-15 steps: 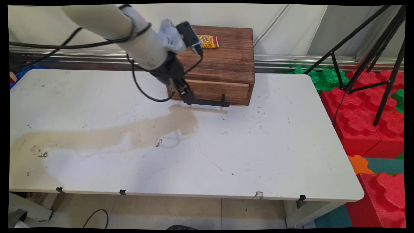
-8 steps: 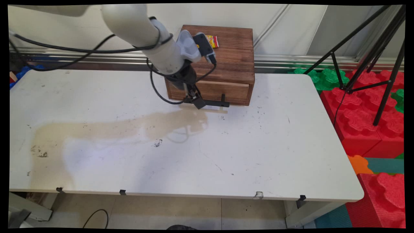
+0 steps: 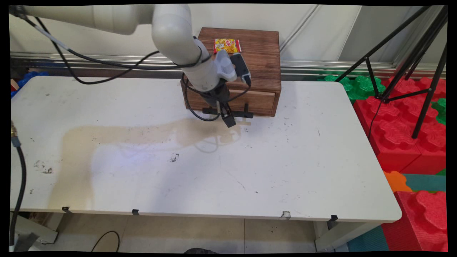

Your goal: Open the drawer

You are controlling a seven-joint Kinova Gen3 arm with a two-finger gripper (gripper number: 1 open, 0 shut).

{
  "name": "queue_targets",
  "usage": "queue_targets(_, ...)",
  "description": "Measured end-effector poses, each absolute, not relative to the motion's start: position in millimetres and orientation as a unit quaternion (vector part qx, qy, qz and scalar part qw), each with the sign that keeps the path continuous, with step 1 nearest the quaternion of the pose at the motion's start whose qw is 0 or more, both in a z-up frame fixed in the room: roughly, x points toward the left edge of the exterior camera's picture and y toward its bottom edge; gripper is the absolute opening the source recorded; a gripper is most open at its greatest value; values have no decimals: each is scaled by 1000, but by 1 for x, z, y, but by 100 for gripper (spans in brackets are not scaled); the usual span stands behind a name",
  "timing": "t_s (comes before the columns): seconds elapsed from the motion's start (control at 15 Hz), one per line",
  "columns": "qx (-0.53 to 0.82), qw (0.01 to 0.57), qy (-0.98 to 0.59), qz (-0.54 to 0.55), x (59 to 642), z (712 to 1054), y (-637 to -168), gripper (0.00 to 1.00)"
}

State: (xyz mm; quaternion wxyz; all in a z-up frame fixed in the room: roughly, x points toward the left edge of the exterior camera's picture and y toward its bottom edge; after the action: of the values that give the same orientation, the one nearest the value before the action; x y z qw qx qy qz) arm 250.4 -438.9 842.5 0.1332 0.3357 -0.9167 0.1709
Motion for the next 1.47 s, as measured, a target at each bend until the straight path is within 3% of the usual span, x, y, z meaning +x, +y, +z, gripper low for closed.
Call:
queue_targets(0.67,317,122,-928,153,233,812,-453,100)
queue_targets(1.47,324,103,-932,123,206,812,-415,100)
